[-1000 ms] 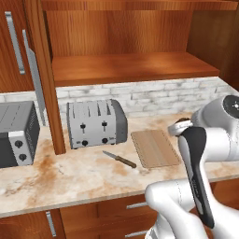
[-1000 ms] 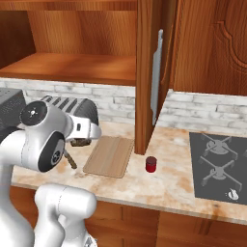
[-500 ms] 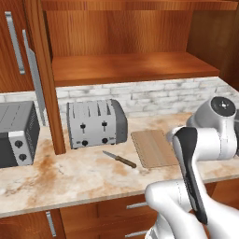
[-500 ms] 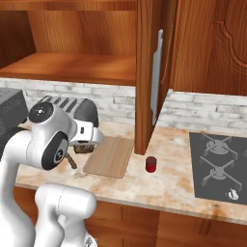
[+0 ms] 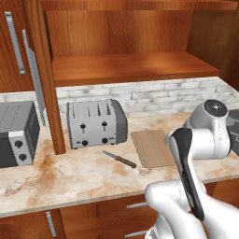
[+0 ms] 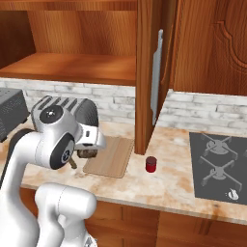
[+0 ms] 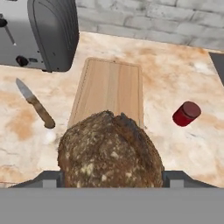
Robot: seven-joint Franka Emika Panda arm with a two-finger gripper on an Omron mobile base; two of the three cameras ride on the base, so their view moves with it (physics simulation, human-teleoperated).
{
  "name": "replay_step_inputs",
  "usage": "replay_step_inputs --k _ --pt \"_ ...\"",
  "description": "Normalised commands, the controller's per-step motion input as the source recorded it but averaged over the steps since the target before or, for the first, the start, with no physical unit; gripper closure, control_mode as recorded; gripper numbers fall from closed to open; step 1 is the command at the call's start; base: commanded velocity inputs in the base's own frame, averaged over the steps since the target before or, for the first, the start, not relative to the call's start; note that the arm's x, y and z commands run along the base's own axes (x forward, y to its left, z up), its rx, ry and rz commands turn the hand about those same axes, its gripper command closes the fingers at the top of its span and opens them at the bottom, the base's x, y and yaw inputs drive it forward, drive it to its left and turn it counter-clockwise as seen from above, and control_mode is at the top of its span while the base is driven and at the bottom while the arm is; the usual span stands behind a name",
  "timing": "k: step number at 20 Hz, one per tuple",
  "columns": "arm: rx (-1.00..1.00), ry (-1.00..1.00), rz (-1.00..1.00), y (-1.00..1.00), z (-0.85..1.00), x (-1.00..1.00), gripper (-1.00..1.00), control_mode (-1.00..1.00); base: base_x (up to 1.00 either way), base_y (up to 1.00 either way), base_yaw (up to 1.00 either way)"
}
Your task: Pick the bread, place it on the cutting board, pick the jam, place it on the counter, and close the cabinet.
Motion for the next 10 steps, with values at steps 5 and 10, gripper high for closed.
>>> replay_step_inputs --k 5,10 --pt "0.0 -0.1 0.0 0.0 -0.5 0.17 1.0 -1.0 0.0 0.0 0.0" --pt "0.0 -0.09 0.0 0.0 -0.47 0.27 1.0 -1.0 0.0 0.0 0.0"
